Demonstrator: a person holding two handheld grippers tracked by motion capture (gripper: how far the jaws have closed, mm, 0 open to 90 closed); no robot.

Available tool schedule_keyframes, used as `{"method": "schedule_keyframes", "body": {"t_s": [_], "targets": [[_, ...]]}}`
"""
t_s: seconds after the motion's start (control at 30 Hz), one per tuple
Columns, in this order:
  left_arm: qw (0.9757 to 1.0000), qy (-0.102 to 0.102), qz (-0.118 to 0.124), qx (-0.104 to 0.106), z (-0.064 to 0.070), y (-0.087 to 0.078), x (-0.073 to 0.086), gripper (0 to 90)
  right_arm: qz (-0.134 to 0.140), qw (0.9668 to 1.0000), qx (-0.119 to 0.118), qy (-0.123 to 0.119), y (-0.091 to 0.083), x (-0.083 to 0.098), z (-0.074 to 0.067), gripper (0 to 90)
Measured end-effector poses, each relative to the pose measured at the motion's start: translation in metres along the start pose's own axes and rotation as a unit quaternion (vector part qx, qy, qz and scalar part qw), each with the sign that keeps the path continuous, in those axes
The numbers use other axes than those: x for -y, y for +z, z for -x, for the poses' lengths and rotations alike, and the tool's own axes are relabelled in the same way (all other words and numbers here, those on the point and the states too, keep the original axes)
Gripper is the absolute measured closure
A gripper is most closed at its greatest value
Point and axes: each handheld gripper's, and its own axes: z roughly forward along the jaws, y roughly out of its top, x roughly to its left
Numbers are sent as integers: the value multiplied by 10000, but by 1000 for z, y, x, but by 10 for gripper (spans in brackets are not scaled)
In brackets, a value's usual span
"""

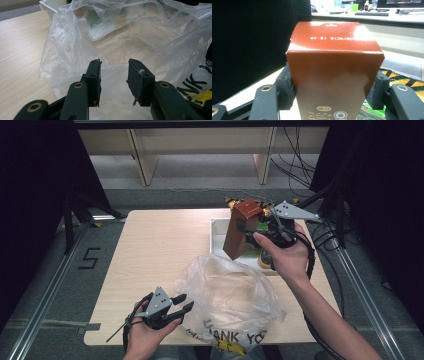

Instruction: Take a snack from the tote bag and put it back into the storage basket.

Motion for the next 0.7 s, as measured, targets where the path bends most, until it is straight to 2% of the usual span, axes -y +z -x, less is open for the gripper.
{"method": "schedule_keyframes", "body": {"t_s": [0.13, 0.17, 0.23, 0.37, 0.5, 0.57, 0.7], "targets": [[10000, 52, -9, -5, -1, 0, 0, 622, -22, 10000, -8, -33, 8, 1, 2, 387], [10000, -5, -4, -8, 0, 0, 0, 622, 32, 10000, -1, -85, 11, 1, 4, 387], [10000, -1, -5, -8, 0, 0, 0, 622, -41, 10000, 16, 2, 15, 1, 5, 387], [10000, -4, -13, -9, -1, 0, 0, 622, -19, 10000, 50, -22, 23, 3, 8, 387], [10000, 24, -4, -12, -1, -1, 0, 622, -85, 9999, 67, 88, 30, 7, 9, 387], [10000, 16, 21, -2, -1, 0, 1, 621, -85, 9999, 78, -29, 34, 8, 12, 387], [10000, 14, 27, -4, -2, 0, 1, 622, -126, 9999, 70, -18, 40, 10, 13, 387]]}}
